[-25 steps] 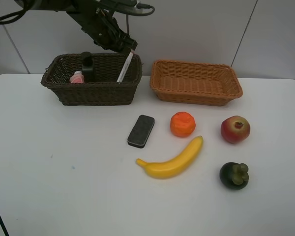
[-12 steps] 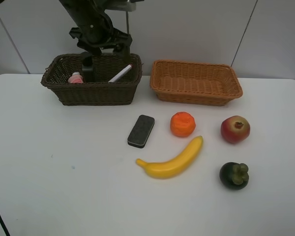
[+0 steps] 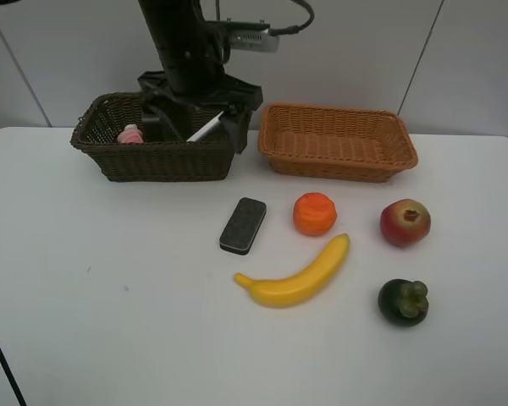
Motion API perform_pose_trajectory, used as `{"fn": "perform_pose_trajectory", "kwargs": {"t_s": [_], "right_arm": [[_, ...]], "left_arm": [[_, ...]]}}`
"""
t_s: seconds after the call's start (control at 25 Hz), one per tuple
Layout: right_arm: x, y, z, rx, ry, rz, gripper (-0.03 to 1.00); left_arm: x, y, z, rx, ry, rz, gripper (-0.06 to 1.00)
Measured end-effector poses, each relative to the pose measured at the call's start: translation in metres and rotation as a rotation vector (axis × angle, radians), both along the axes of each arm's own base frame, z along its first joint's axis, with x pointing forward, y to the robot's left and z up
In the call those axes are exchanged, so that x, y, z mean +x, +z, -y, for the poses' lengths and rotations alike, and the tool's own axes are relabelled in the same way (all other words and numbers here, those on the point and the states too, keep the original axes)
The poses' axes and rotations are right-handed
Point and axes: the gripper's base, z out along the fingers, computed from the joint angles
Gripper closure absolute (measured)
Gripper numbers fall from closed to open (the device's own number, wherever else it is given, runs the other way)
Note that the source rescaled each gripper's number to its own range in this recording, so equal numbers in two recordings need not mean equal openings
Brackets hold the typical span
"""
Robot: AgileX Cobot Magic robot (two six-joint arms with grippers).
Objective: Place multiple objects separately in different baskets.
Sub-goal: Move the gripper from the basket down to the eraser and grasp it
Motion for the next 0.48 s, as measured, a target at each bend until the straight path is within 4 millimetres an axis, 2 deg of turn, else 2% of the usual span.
{"fn": "perform_pose_trajectory", "kwargs": {"t_s": [0.24, 0.36, 0.48], "right_arm": [[0.000, 0.000, 0.000, 0.000, 0.000, 0.000, -0.03], [0.000, 0.000, 0.000, 0.000, 0.000, 0.000, -0.03], [0.000, 0.000, 0.000, 0.000, 0.000, 0.000, -0.03]], "left_arm": [[-0.022, -0.031, 0.041, 0.034, 0.046, -0.070, -0.06], [-0.028, -0.057, 0.057, 0.094, 0.035, -0.070, -0.06], [-0.026, -0.083, 0.064, 0.132, 0.043, -0.067, -0.06]]}}
